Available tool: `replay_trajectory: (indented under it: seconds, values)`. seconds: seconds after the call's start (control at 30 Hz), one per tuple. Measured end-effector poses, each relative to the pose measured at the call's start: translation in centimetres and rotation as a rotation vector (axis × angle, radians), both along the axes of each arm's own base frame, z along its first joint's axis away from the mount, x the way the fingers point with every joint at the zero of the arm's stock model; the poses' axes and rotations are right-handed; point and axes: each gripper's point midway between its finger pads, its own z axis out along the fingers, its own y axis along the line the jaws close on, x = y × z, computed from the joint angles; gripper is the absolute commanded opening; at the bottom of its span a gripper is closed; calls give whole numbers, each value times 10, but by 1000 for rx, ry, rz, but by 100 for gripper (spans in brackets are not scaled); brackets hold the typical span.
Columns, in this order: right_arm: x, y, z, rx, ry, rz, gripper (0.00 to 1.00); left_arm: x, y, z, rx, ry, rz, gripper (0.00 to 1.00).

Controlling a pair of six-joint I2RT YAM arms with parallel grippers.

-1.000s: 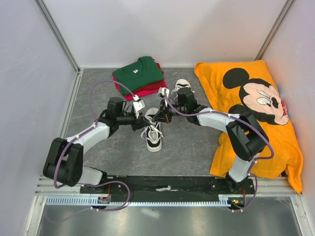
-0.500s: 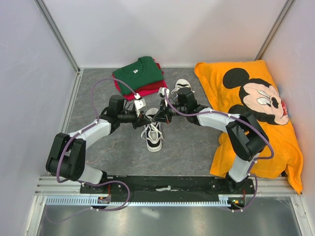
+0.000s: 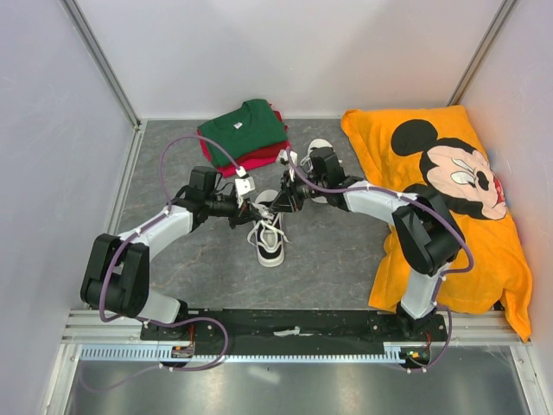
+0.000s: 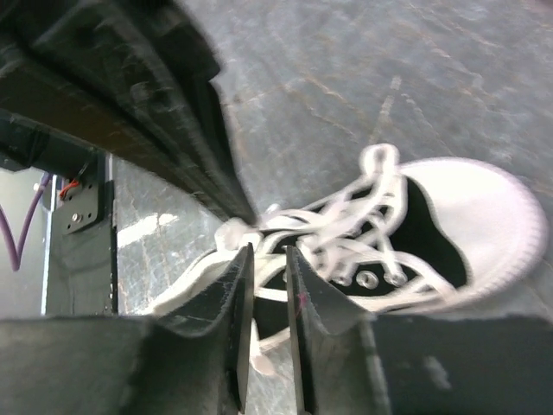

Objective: Tie the shoes

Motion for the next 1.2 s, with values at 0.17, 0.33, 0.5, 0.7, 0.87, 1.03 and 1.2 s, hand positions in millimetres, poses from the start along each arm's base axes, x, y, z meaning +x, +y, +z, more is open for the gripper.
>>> replay_trajectory:
  seconds: [0.17,0.33,0.5,0.7,0.87,1.03,1.2]
  values:
    - [24,-6,-2,-26,51,-48,31,0,1,-3,21,-3,-19,2]
    - [35,-6,-15,-97,73,-63,25,-1,2,-10,37,7,-31,2]
    - [33,-3,-32,-185,63,-45,26,-3,2,-12,50,5,-36,1]
    - [24,-2,-44,-262,32,-7,31,-3,2,-13,62,2,-35,2]
    - [18,-2,-46,-290,12,20,32,-3,2,-15,67,6,-34,1]
    - [18,0,-48,-317,-20,44,32,0,3,-18,79,7,-29,2]
    - [16,2,-59,-357,-35,66,19,1,3,-19,86,-1,-27,2]
